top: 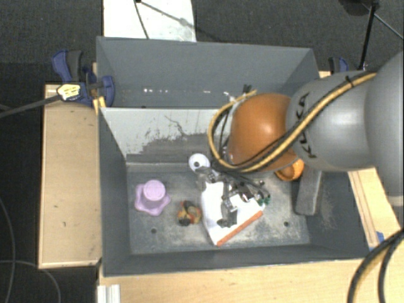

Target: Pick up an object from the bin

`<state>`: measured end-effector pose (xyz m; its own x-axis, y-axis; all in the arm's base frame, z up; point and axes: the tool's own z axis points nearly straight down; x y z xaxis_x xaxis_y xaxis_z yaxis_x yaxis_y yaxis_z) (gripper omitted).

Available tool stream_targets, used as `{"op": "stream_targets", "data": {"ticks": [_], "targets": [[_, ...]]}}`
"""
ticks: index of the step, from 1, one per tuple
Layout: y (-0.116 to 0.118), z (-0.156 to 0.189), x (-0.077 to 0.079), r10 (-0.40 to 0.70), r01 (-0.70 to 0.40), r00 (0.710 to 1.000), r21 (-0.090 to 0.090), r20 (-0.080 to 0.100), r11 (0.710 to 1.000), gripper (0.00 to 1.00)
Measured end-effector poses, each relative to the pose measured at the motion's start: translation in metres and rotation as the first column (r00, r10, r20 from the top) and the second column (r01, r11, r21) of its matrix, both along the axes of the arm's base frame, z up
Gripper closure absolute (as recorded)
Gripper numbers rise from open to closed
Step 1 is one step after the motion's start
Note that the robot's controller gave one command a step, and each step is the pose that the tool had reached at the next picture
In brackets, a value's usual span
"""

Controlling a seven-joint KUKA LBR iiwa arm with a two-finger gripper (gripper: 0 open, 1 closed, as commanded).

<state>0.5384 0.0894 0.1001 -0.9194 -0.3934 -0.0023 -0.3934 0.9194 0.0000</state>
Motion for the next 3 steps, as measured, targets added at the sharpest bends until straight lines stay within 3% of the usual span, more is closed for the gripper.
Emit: {"op": "stream_targets", "data": {"ticks": [1, 2, 3], "targets": [[0.011, -0.005, -0.015, -0.231, 0.231, 0.973, 0.002, 0.0, 0.973, 0.0], [0.016, -0.015, -0.015, -0.04, 0.04, 0.999, 0.0, 0.001, 0.999, 0.0], [0.03, -0.028, -0.016, -0.316, 0.316, 0.949, -0.003, -0.001, 0.949, 1.0]]}}
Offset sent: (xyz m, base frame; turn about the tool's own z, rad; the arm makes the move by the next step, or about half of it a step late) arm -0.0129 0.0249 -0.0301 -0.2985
